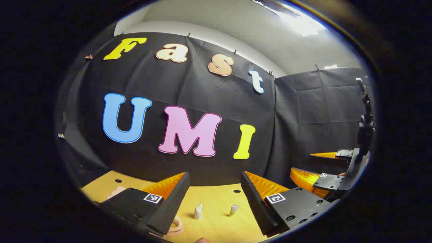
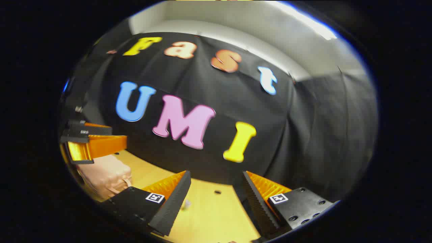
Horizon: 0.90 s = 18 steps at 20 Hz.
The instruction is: First open the suitcase, pack the skin care products into it, and then close the suitcase.
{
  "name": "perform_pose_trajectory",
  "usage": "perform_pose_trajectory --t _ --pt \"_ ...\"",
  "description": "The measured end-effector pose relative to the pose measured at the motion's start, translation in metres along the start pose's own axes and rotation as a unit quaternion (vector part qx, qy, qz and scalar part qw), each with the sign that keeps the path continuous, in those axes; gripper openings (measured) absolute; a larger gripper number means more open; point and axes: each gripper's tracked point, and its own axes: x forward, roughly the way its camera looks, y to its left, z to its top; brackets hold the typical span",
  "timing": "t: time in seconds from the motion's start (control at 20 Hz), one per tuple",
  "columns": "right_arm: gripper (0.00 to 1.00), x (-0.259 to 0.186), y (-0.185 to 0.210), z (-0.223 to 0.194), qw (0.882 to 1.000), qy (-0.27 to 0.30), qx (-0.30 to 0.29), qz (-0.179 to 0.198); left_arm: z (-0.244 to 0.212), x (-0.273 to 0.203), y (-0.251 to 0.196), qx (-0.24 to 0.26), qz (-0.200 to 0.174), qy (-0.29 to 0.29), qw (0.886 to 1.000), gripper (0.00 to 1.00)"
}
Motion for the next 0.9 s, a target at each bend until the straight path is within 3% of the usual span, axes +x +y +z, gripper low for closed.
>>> perform_pose_trajectory --t 0.1,0.25,0.6,0.9 --pt "0.96 0.025 0.045 0.008 0.997 -0.001 0.061 0.048 -0.012 0.002 0.002 -0.001 0.004 0.018 1.000 0.95" --pt "0.96 0.026 0.050 -0.003 0.987 0.035 0.150 0.039 -0.014 0.002 0.016 0.007 0.015 0.027 1.000 0.96" --pt "0.96 0.029 0.039 -0.036 0.987 0.070 0.143 0.007 -0.013 0.004 0.038 0.025 0.037 0.026 0.999 0.96" --pt "0.96 0.027 0.034 -0.041 0.987 0.077 0.138 -0.013 -0.026 0.011 0.034 0.011 0.011 0.032 0.999 0.95"
